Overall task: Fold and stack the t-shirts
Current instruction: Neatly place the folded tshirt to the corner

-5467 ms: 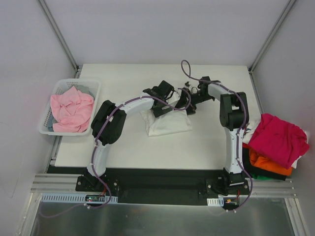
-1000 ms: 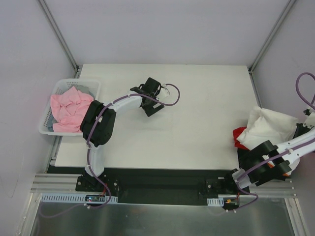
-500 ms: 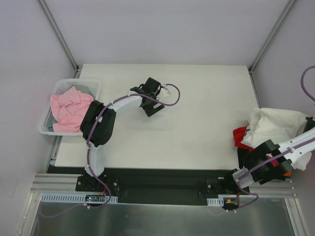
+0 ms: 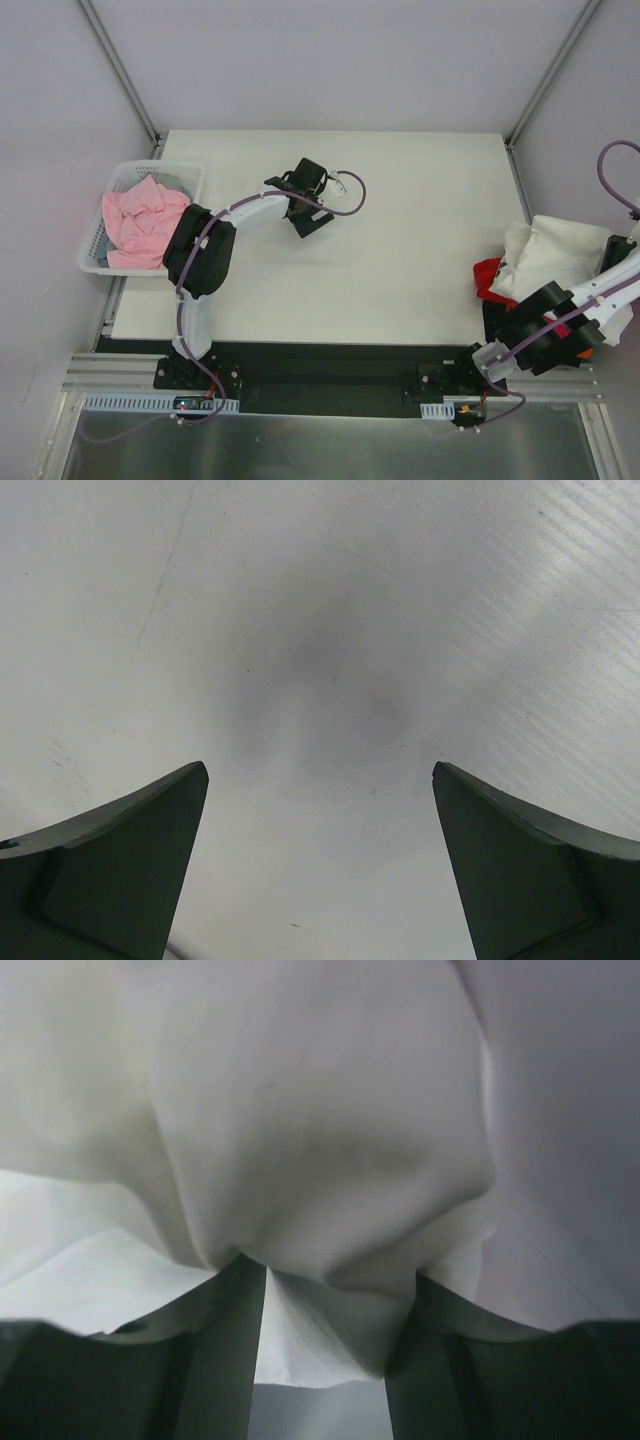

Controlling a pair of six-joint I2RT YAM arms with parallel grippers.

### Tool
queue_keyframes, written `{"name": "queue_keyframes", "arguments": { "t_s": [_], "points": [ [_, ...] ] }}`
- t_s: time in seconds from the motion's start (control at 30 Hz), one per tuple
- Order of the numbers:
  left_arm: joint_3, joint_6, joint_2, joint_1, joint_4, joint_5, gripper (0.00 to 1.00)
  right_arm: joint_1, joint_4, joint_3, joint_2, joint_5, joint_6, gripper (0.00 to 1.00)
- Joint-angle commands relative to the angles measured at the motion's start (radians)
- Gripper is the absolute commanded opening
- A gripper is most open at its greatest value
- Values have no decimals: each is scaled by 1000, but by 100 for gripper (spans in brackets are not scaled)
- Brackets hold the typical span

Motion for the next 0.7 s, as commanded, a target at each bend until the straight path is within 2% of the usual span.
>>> {"name": "queue_keyframes", "arguments": {
  "t_s": [0.0, 0.13, 0.4, 0.67],
  "points": [
    [-14, -13, -59, -8, 4, 6, 96, 5, 80, -4, -66, 26, 1, 52],
    [-18, -19, -61, -6, 4, 10, 96, 11, 87, 3, -107, 2, 15, 73],
    [-18, -19, -64, -6, 4, 9, 96, 43, 42, 63, -193, -40, 38, 80],
    [-25, -22, -65, -6, 5, -5, 96, 63, 37, 56, -170, -80, 55, 80]
  ]
}}
